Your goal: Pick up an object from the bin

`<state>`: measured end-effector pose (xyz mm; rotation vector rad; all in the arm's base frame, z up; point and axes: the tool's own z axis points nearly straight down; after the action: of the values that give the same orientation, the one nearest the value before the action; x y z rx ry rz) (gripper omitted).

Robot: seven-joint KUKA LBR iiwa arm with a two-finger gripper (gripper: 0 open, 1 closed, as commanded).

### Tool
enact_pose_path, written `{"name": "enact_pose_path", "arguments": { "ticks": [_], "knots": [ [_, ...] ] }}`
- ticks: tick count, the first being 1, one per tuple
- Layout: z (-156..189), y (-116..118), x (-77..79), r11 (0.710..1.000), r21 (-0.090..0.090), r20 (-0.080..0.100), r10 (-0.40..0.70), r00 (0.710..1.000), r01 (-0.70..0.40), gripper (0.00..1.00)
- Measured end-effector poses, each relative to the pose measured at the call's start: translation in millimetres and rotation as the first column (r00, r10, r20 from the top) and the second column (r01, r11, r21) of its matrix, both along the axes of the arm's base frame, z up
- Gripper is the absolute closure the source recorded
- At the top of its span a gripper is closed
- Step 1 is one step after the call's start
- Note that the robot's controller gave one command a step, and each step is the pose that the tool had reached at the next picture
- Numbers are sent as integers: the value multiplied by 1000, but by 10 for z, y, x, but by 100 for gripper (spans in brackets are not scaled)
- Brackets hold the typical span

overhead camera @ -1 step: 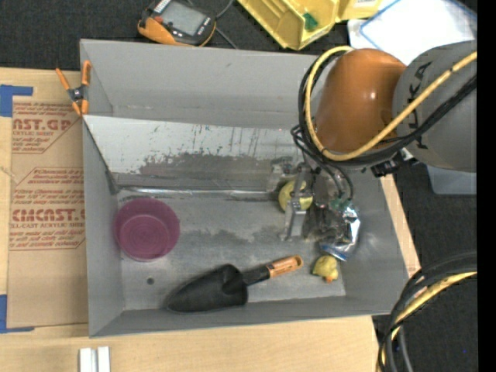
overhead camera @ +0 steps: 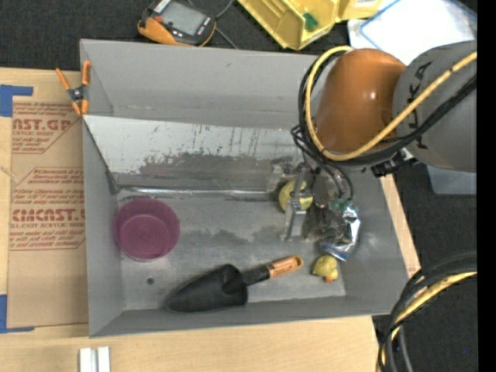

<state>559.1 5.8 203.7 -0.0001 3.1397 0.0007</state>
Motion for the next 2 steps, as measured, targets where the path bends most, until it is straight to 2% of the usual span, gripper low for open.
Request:
{"name": "enact_pose_path", "arguments": {
  "ticks": [1, 2],
  "knots": [
    [-75, -108, -48, 981, -1, 1, 195, 981, -195, 0],
    [10, -176, 70, 973, -2, 5, 231, 973, -231, 0]
  ]
}}
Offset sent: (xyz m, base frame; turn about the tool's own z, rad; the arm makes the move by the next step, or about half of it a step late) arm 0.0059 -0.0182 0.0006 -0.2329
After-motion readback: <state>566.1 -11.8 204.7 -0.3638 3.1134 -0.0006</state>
